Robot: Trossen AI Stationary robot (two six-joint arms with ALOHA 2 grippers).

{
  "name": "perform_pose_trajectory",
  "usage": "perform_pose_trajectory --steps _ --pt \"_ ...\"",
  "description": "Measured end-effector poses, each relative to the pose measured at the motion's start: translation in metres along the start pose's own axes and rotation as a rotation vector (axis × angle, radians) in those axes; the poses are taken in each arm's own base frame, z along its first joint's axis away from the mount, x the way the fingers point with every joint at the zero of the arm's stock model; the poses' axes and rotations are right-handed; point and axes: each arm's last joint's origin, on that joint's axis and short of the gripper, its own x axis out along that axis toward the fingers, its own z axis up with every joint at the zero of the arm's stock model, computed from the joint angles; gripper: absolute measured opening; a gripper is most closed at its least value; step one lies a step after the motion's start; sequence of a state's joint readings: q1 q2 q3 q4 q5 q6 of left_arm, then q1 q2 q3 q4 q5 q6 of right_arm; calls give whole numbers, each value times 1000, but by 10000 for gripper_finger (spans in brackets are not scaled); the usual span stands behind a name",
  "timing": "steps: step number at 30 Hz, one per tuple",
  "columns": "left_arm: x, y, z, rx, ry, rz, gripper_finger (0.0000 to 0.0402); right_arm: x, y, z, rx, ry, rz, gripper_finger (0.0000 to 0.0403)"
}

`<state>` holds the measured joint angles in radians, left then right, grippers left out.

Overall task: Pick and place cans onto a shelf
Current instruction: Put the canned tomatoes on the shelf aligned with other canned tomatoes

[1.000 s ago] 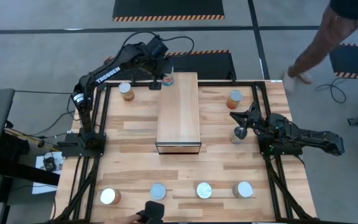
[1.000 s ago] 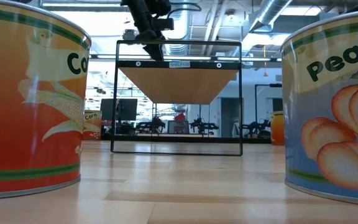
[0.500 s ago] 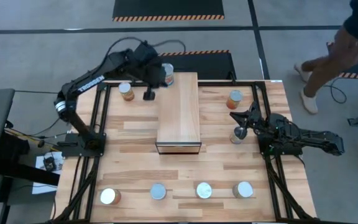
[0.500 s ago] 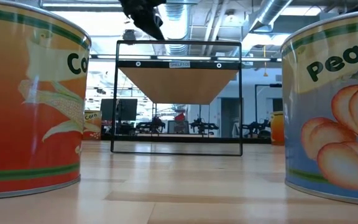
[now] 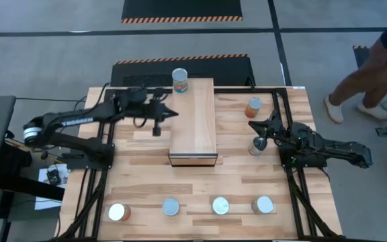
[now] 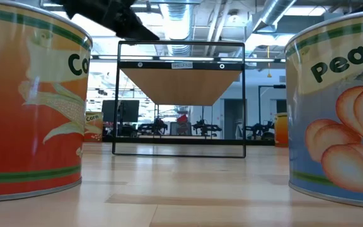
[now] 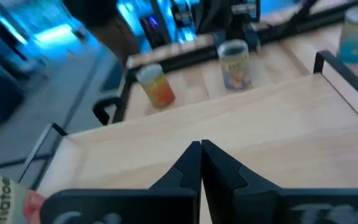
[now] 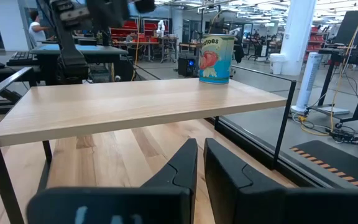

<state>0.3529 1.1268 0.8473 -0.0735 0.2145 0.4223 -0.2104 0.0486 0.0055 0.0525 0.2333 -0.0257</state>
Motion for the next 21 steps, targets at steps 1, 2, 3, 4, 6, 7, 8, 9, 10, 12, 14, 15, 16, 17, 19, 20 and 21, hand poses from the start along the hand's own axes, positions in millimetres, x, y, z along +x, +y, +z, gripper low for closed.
perform_pose_trajectory --steps 1,2,3,4,6,7,8,9,10,12,14,15,16,17,19,20,21 --pt "-3 -7 -4 -5 -32 16 0 0 0 0 0 0 -1 56" --pt "-7 -14 -8 -16 -70 36 0 0 0 0 0 0 0 56" --pt "-10 -20 -12 -28 -103 50 0 0 0 0 0 0 0 56" --pt "-13 -26 -16 -44 -131 60 0 0 0 0 0 0 0 56" --pt "-19 -39 -24 -77 -175 67 0 0 0 0 0 0 0 56" --pt "-21 -44 -27 -90 -205 70 0 0 0 0 0 0 0 56" --pt "-24 -50 -30 -103 -238 70 0 0 0 0 0 0 0 56" --pt "-26 -56 -34 -114 -269 70 0 0 0 0 0 0 0 56" --pt "-28 -61 -36 -121 -303 75 0 0 0 0 0 0 0 56" --pt "-30 -72 -45 -125 -353 83 0 0 0 0 0 0 0 56" --pt "-33 -80 -52 -120 -408 101 0 0 0 0 0 0 0 56" --pt "-35 -84 -55 -116 -433 112 0 0 0 0 0 0 0 56" --pt "-36 -86 -57 -110 -457 127 0 0 0 0 0 0 0 56" --pt "-37 -88 -59 -107 -470 138 0 0 0 0 0 0 0 56" --pt "-39 -89 -62 -117 -479 151 0 0 0 0 0 0 0 56" --pt "-39 -89 -62 -128 -481 151 0 0 0 0 0 0 0 56" --pt "-39 -89 -62 -136 -483 151 0 0 0 0 0 0 0 56"
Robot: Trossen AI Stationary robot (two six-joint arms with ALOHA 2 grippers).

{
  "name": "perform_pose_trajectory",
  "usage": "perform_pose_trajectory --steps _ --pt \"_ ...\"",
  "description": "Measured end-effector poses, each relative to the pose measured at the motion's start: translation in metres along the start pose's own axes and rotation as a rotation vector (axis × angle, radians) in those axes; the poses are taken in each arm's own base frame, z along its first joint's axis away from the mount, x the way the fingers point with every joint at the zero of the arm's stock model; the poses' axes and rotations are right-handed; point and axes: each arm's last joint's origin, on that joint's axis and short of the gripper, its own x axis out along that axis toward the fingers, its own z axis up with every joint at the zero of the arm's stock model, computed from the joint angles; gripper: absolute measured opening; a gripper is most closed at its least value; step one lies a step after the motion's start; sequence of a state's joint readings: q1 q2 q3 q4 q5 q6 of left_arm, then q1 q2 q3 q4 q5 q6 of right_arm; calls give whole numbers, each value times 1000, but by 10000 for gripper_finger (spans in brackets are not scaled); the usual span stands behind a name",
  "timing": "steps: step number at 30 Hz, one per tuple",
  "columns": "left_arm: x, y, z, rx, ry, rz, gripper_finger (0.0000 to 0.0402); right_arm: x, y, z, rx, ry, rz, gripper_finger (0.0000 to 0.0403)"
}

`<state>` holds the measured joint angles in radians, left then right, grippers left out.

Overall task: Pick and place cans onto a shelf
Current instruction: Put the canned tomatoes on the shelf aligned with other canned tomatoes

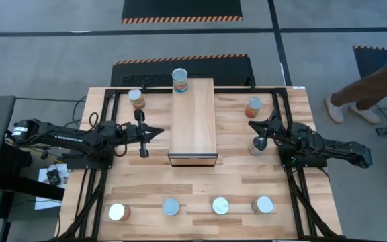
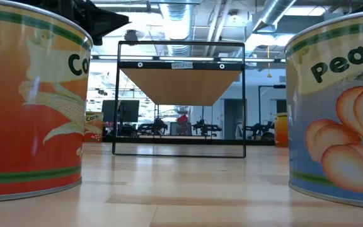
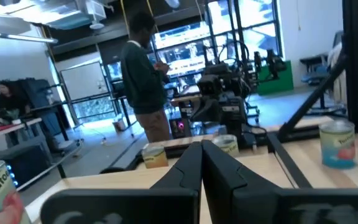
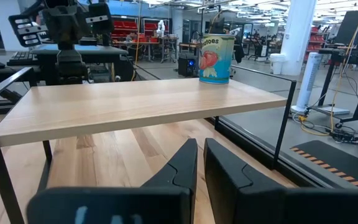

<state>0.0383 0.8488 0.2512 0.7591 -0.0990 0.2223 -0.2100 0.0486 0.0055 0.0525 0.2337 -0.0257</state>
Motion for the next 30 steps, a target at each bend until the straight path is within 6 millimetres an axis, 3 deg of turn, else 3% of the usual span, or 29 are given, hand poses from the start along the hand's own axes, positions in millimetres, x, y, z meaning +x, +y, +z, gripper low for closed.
perform_pose_trajectory --steps 13,20,24,30 --pt "0 0 -1 21 6 -5 0 0 0 2 8 -24 -2 56" --pt "0 0 -1 32 9 -3 0 -2 -3 21 55 -192 -24 55" --pt "0 0 -1 53 12 18 0 -2 -6 34 109 -149 -92 39" --pt "0 1 -1 53 13 24 0 11 -11 41 125 73 -248 9"
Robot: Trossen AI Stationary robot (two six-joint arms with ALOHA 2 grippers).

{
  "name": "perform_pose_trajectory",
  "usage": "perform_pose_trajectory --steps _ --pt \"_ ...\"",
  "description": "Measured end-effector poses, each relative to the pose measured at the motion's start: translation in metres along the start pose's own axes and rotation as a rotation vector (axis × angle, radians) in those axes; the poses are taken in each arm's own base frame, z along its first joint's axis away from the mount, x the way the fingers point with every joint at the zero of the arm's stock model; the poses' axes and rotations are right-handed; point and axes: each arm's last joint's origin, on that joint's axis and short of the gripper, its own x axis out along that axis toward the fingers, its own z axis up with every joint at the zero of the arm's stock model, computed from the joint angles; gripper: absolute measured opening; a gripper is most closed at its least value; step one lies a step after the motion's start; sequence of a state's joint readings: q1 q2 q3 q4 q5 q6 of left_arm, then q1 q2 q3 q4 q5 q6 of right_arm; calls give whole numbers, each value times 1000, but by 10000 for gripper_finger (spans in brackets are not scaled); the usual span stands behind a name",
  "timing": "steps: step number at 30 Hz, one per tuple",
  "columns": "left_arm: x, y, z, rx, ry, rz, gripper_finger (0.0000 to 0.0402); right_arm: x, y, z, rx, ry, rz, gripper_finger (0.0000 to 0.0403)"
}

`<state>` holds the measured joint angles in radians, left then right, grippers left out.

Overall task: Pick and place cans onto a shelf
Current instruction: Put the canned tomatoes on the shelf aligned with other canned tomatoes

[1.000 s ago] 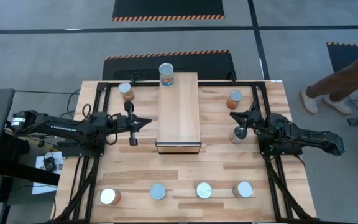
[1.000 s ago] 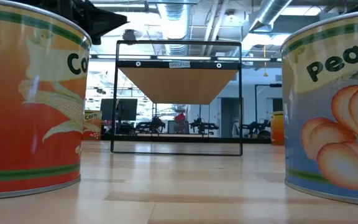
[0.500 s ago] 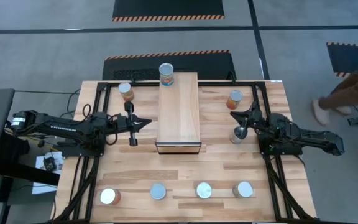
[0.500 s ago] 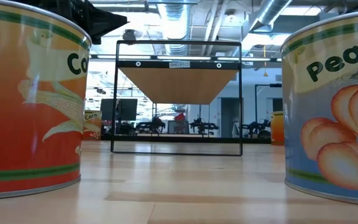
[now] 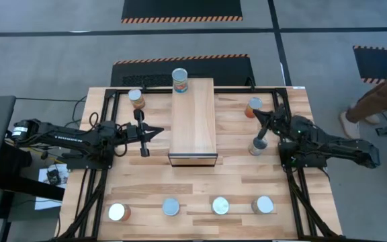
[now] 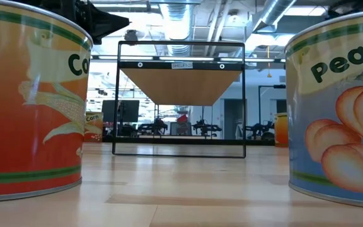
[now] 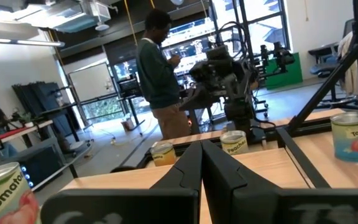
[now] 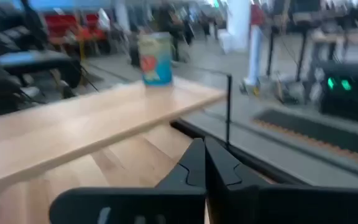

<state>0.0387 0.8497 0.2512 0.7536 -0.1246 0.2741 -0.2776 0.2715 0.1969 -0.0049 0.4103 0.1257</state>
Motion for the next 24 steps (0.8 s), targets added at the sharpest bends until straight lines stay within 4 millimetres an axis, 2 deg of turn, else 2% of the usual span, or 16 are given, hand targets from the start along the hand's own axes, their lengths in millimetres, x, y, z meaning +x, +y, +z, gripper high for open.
perform_pose_trajectory --steps 6,12,18,24 --pt "0 0 0 0 0 0 0 25 0 12 -20 222 -155 18" --pt "0 0 0 -2 2 -1 0 56 -8 21 -66 434 -301 23" --pt "0 0 0 -6 4 -2 0 85 -17 26 -92 617 -394 59" --pt "0 -1 -3 -23 28 -11 0 106 -24 29 -44 783 -440 94"
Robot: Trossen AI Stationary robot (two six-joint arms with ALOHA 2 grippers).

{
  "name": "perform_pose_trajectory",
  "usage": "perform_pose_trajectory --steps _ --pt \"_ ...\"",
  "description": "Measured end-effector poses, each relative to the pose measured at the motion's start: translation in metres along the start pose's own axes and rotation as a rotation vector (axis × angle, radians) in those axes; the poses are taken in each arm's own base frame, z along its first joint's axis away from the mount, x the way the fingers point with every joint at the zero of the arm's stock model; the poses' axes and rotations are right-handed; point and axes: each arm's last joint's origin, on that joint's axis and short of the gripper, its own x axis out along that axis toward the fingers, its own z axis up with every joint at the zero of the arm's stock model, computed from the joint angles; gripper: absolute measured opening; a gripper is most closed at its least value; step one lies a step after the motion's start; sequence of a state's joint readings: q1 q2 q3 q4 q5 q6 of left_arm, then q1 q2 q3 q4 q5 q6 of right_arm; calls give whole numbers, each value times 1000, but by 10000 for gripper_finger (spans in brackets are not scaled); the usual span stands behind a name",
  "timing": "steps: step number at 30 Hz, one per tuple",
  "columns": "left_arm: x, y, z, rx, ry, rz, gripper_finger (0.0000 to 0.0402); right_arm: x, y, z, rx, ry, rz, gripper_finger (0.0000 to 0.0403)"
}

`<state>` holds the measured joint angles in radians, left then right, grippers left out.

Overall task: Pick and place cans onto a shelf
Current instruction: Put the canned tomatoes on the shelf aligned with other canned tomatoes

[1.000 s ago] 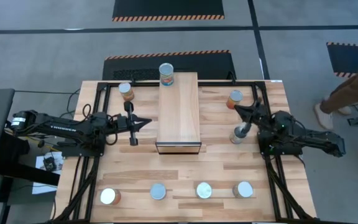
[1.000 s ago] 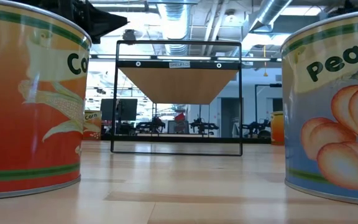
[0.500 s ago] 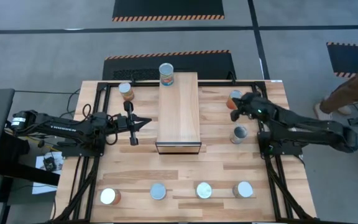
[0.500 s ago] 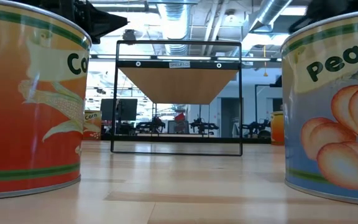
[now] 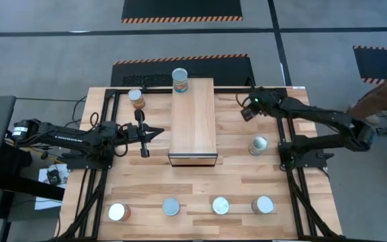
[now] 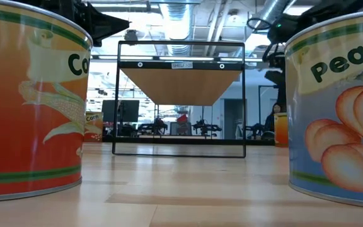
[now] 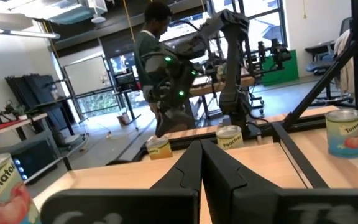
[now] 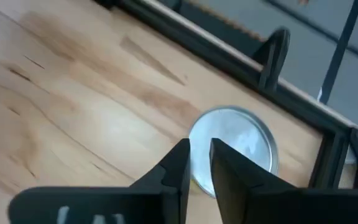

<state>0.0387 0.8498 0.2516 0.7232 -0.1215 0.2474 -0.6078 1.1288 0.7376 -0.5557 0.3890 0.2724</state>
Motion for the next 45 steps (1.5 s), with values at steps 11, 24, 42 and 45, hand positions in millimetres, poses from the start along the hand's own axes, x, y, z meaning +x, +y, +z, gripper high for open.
perform_pose_trajectory --steps 11,24,42,45 --pt "0 0 0 -7 2 0 0 17 7 13 -12 118 -14 146" --pt "0 0 -1 -7 8 1 0 7 4 8 -85 151 -14 159" --pt "0 0 -1 -22 16 -1 0 -107 57 -52 -280 23 540 18" --pt "0 0 -2 -22 17 -2 0 -120 77 -79 -311 73 645 12"
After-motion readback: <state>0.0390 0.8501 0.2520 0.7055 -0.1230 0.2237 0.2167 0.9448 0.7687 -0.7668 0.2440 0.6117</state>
